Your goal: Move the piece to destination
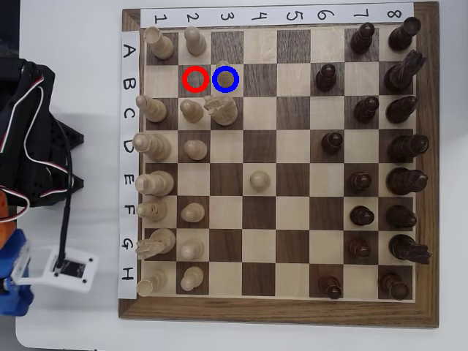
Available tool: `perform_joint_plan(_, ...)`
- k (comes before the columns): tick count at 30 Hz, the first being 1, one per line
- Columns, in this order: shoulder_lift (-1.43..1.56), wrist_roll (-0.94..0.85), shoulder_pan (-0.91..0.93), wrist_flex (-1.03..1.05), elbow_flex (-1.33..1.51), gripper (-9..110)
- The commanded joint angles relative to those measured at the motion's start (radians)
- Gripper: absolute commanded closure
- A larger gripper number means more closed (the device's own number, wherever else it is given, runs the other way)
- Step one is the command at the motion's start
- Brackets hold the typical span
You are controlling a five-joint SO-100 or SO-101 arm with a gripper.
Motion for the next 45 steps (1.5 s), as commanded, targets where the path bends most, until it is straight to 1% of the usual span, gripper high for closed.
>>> perform_joint_plan(1,0.063,0.000,-0.003,0.072,0.046,101)
perform_joint_plan(7,0.063,0.003,-0.021,0.155,0.025,101)
perform_joint_plan(34,0.063,0.002,-0.029,0.140,0.028,101)
perform_joint_plan(45,0.063,0.025,-0.006,0.138,0.028,101)
